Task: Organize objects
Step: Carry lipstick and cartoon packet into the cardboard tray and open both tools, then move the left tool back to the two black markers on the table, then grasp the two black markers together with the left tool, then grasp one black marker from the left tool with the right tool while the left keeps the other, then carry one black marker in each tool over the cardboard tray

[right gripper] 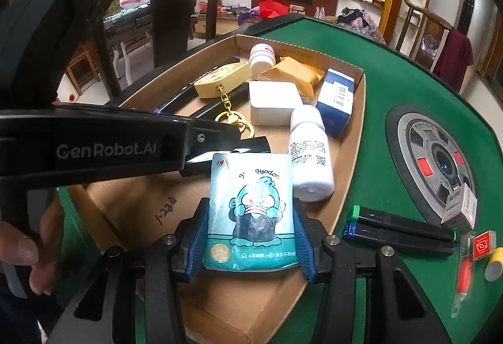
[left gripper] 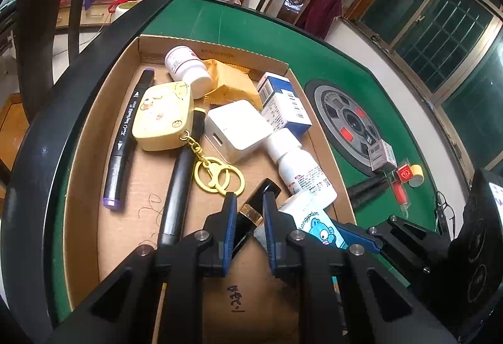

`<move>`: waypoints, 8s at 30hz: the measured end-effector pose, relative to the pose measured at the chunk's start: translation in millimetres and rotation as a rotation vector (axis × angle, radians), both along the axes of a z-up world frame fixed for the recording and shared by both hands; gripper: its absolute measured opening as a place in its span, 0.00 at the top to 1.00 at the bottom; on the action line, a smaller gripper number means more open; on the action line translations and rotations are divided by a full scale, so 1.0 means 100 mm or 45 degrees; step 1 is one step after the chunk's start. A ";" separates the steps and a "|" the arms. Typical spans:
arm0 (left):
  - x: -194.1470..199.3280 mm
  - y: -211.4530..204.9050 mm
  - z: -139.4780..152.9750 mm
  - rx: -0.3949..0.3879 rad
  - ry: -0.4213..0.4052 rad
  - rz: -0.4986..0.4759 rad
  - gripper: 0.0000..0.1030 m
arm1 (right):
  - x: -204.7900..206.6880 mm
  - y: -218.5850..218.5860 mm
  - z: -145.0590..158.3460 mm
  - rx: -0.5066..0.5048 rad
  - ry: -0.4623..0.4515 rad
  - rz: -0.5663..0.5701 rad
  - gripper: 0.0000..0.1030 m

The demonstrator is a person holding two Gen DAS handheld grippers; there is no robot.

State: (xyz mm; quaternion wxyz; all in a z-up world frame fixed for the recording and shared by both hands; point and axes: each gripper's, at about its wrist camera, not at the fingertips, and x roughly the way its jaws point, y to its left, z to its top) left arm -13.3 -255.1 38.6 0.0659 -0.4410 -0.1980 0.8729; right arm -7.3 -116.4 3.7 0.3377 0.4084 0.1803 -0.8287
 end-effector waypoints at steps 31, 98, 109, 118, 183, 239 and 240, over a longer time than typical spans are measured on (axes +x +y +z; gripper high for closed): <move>0.11 0.55 0.34 -0.083 0.078 -0.099 0.55 | -0.20 1.60 0.42 -0.335 -0.022 -0.172 0.16; -0.65 2.12 -0.07 -0.243 -0.112 -0.429 0.64 | -0.61 2.77 0.18 -0.507 -0.223 -0.515 0.15; -0.67 1.85 -0.08 -0.120 -0.108 -0.400 0.65 | -0.58 2.74 0.19 -0.505 -0.223 -0.505 0.15; -0.69 2.02 -0.11 -0.316 -0.106 -0.401 0.68 | -0.57 2.70 0.18 -0.502 -0.234 -0.493 0.15; -0.41 2.11 -0.19 -0.513 0.065 -0.340 0.44 | -0.48 2.00 -0.10 -0.062 -0.008 -0.333 0.82; 0.45 0.48 0.54 -0.131 0.296 0.070 0.85 | -0.22 1.32 0.55 -0.421 -0.124 -0.220 0.83; 0.48 0.40 0.53 -0.134 0.294 0.094 0.85 | -0.21 1.24 0.55 -0.429 -0.140 -0.205 0.83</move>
